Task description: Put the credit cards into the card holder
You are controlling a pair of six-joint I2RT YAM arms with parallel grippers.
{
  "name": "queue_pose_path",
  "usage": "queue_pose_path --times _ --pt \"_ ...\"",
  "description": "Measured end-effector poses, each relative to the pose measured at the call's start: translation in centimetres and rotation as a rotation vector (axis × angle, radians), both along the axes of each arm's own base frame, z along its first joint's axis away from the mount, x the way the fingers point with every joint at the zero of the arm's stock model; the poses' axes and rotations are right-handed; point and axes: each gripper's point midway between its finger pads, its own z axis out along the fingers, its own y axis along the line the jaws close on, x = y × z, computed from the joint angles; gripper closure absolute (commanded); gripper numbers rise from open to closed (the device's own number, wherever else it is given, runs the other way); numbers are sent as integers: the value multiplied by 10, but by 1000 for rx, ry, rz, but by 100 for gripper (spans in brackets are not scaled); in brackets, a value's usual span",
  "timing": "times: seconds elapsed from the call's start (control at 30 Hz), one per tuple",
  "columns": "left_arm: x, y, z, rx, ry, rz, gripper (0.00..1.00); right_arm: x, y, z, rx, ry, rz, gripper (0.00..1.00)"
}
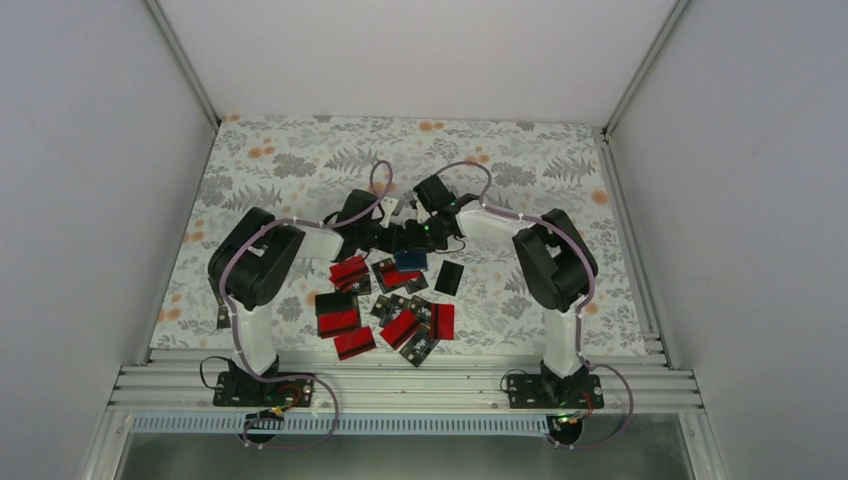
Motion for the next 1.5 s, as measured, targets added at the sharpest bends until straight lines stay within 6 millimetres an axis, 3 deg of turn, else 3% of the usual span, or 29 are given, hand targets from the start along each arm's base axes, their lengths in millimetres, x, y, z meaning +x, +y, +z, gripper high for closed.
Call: queue_pose_path --times 0.23,0.43,1.5 --pt "-1 -1 0 -8 6 2 98 -29 0 4 36 79 22 96" --pt "-1 -1 0 -9 6 2 97 -38 -1 4 41 108 20 96" --pt "0 -2 0 -21 0 -5 98 -10 -10 6 -94 11 -3 96"
